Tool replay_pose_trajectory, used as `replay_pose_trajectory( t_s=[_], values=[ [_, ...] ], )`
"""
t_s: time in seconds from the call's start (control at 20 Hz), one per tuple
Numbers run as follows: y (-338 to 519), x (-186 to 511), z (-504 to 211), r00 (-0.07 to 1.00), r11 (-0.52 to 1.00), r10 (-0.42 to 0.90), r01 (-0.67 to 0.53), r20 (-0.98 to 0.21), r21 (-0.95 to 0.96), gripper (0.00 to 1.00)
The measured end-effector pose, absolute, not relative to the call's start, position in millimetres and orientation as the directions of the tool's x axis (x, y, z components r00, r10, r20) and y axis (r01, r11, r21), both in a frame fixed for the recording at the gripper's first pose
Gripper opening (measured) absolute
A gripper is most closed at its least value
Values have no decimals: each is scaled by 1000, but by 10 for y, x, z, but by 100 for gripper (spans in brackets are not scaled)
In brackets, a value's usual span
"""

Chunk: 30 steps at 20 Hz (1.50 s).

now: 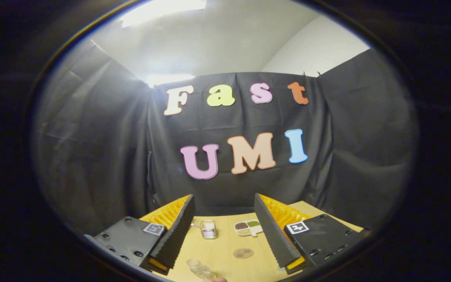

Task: Take the bottle from table, then pour the juice into the cup, finally place the bottle on the coaster

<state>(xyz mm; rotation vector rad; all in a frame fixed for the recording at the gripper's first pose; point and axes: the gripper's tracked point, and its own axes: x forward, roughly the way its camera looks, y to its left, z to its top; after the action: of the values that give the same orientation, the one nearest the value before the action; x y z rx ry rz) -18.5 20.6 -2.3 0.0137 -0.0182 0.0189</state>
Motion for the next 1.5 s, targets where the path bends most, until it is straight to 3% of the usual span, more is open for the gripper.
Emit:
replay_pose_trajectory(
  t_s=[0.55, 1.5],
  values=[
    [150, -342, -768, 998, 1000, -22, 22, -65, -8, 96],
    [871, -421, -3337, 874, 983, 138, -178, -466, -42, 97]
  ],
)
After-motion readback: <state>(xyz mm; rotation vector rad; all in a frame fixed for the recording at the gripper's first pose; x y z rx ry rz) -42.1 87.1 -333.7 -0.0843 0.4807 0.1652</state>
